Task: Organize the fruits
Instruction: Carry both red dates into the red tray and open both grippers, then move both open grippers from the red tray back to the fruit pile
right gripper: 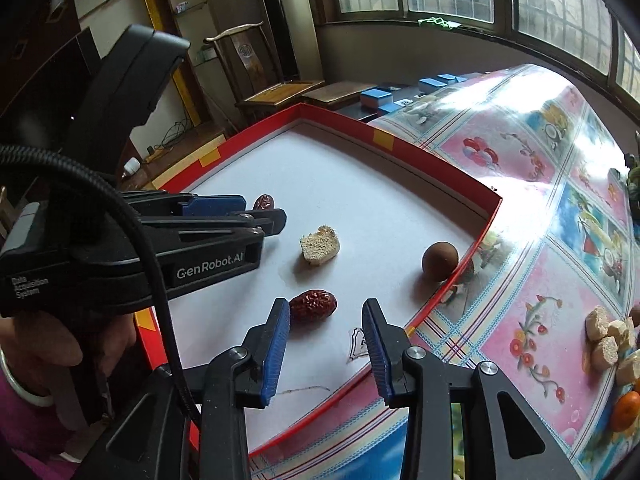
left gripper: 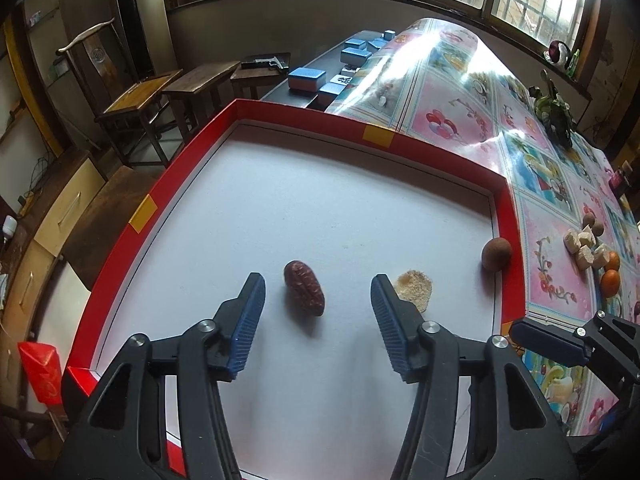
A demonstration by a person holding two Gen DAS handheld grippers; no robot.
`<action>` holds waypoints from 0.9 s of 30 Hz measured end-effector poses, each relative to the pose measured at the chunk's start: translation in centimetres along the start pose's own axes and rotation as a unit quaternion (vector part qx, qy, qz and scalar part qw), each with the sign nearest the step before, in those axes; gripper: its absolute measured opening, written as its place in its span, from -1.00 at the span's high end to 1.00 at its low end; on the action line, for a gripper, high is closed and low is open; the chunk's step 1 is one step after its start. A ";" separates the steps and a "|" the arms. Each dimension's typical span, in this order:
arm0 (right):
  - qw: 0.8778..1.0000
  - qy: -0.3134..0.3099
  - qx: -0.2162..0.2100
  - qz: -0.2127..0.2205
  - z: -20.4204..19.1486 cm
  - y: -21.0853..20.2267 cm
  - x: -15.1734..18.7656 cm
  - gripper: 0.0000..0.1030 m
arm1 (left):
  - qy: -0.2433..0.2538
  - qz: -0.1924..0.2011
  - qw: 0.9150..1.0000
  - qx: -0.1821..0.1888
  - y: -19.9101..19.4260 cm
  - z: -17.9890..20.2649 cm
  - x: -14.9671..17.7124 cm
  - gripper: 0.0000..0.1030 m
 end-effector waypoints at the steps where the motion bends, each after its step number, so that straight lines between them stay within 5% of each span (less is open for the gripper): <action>1: 1.000 0.004 -0.001 0.006 0.3 -0.5 0.1 0.19 | 0.003 0.004 1.000 -0.003 -0.4 0.2 -0.1 -0.10; 10: 0.997 0.031 0.045 0.045 4.2 -5.4 2.4 0.17 | 0.041 0.036 0.999 0.003 -2.6 4.2 -1.6 -0.21; 27: 0.978 0.156 0.116 0.076 15.8 -12.9 7.1 0.08 | 0.148 0.030 0.982 0.111 -1.3 18.4 -4.8 -0.31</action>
Point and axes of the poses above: each gripper's, at about its wrist camera, not at the fingertips, and y roughly the way its jaws point, z to its right, x to its underside, the point moved 5 cm from there along y, roughly the way its jaws point, and after that the axes turned 14 degrees about y, right-handed, at the moved point
